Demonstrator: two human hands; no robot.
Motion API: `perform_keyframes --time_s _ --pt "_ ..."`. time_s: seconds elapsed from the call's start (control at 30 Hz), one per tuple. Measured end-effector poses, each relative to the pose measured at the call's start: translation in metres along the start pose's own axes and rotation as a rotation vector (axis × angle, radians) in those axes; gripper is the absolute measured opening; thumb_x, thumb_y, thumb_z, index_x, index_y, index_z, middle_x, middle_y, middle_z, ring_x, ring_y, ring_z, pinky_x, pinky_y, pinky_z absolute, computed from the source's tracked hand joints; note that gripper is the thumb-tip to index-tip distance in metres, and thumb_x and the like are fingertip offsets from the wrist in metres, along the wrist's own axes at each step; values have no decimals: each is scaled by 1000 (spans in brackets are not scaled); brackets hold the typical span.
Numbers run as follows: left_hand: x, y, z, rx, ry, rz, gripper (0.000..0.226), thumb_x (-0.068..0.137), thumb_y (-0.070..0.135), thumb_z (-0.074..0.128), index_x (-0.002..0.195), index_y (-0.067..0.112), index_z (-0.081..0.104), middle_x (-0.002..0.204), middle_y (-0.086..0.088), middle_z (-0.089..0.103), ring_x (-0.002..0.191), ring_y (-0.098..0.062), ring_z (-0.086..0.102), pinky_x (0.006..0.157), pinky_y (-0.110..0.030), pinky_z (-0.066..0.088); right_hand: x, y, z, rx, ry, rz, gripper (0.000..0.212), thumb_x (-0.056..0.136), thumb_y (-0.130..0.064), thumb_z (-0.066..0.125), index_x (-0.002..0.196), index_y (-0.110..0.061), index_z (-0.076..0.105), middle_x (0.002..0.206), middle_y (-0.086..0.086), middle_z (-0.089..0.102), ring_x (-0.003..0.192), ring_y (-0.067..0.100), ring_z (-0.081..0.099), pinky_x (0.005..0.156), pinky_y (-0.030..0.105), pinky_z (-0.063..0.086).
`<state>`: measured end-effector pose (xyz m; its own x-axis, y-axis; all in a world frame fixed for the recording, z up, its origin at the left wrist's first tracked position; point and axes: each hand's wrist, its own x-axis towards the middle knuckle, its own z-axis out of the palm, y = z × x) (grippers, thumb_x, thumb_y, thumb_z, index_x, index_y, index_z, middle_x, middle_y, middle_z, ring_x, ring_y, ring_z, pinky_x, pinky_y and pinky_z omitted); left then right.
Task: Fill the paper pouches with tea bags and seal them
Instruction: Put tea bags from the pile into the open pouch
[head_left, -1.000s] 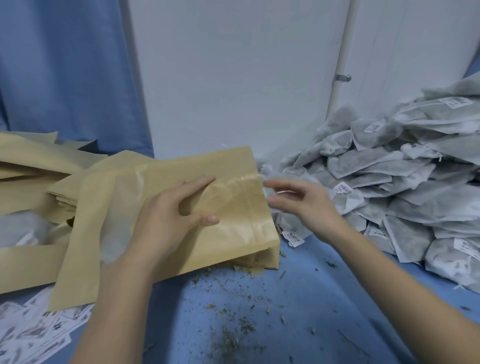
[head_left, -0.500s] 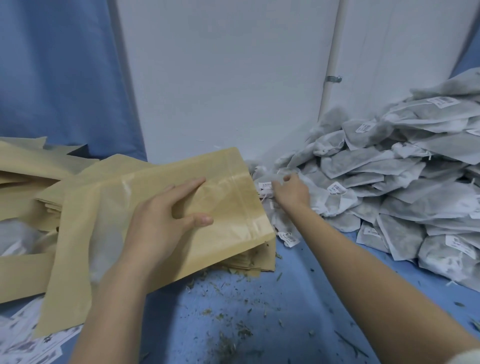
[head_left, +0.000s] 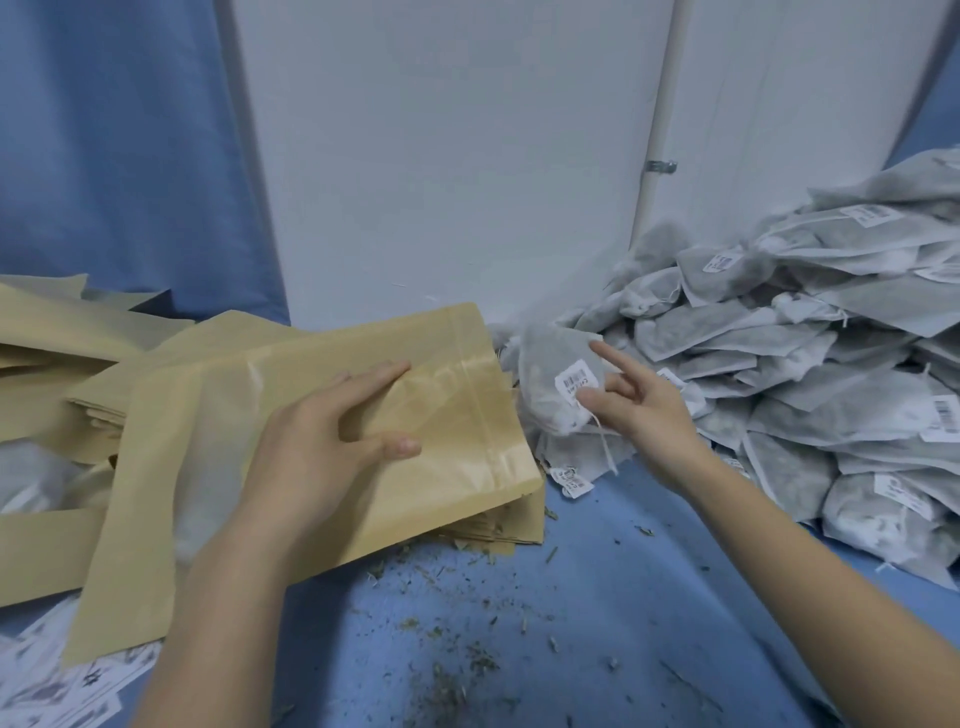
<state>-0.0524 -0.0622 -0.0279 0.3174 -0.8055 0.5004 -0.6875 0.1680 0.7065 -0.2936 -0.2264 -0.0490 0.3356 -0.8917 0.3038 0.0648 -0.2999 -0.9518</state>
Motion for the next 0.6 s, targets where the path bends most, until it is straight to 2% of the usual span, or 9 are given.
perform_keyframes --time_s 0.1,0.17,0.23,0.3,0.33,0.43,0.47,0.53,0.6 --pt "0 1 0 0 -44 16 68 60 22 85 104 65 56 101 54 48 126 11 38 98 -15 28 -19 -23 -1 -108 -204 -42 56 78 -2 69 130 -21 54 65 -13 39 61 4 41 68 11 45" --pt "-1 6 4 11 -93 58 70 59 21 86 102 66 56 104 55 47 125 13 36 99 -13 27 -22 -34 6 -230 -289 -60 53 76 -2 71 124 -22 59 73 -12 48 71 4 48 78 13 48" --pt "-2 11 11 14 -137 106 70 58 22 85 105 64 57 113 48 50 127 15 34 100 -7 24 -22 -42 18 -316 -322 -44 48 77 5 68 123 -7 59 89 6 64 86 12 58 91 29 48" --pt "-2 15 18 12 -171 126 68 58 25 85 110 60 58 119 43 51 128 14 33 98 1 20 -19 -44 28 -363 -312 -44 35 79 14 60 113 4 59 104 27 63 97 32 63 94 45 46" --pt "-2 16 20 19 -184 132 67 58 27 84 112 58 58 120 43 50 129 13 32 98 2 19 -15 -41 32 -375 -296 -43 28 80 14 58 106 2 62 102 23 66 96 30 64 90 42 50" --pt "-1 18 24 32 -215 131 63 61 29 83 111 60 58 120 45 48 133 9 31 107 -13 21 -19 -40 47 -358 -299 44 23 86 10 53 86 -11 62 75 -15 65 72 4 57 63 8 45" --pt "-1 20 27 26 -234 126 60 63 29 82 108 61 59 120 45 49 133 8 30 109 -20 22 -18 -33 49 -343 -335 79 21 90 10 48 93 -6 61 77 -14 65 73 7 55 58 5 41" --pt "-4 22 32 39 -264 118 54 70 27 79 104 63 59 119 44 50 134 5 29 112 -26 23 -25 -34 59 -498 -421 81 29 95 6 39 122 8 49 115 11 62 93 19 54 62 6 40" --pt "-6 22 33 67 -258 108 49 76 34 76 109 64 56 120 43 50 135 4 30 113 -29 24 -29 -24 55 -532 -541 10 35 97 5 34 131 12 38 136 26 45 107 20 47 86 18 44"
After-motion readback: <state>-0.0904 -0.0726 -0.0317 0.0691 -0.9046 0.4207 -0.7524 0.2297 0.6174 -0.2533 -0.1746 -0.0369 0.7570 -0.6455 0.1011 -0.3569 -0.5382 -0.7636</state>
